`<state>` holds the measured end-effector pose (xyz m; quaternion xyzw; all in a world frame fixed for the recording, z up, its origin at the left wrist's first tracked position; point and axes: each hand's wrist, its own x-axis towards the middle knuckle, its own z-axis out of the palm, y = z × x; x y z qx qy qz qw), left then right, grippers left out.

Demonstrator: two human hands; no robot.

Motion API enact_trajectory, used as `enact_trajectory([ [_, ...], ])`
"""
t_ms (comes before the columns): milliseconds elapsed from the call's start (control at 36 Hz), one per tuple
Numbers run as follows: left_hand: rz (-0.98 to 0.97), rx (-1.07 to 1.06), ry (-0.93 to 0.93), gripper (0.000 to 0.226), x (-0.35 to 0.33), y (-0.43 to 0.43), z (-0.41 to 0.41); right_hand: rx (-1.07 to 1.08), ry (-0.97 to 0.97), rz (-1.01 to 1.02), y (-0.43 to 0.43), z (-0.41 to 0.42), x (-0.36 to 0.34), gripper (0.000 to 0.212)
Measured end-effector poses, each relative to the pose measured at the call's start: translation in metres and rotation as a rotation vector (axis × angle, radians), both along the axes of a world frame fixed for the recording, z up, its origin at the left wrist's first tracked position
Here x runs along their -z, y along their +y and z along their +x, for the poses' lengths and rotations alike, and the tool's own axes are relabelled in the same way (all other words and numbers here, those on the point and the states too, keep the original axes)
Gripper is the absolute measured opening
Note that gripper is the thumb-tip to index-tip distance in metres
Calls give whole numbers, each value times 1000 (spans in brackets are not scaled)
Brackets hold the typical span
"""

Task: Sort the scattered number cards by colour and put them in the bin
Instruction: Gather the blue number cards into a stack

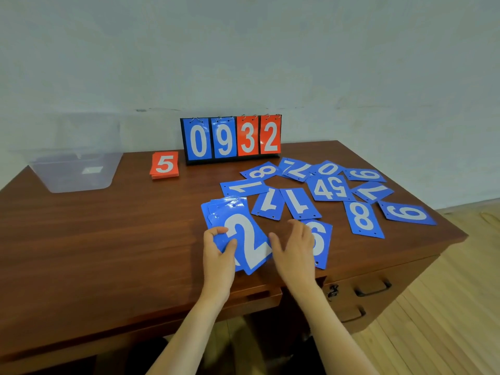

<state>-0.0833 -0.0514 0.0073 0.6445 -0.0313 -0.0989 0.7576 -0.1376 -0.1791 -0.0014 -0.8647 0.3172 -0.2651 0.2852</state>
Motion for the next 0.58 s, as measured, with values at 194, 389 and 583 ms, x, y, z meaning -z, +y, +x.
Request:
enact_trajectory([
  [194,13,-17,14,18,2,10,4,95,520,14,-54,1,6,77],
  [389,13,-17,55,21,6,15,6,-174,531,-73,-51,-9,8,40],
  [583,12,-23,69,19,12,17,5,-332,605,-4,-52,-33,-11,50],
])
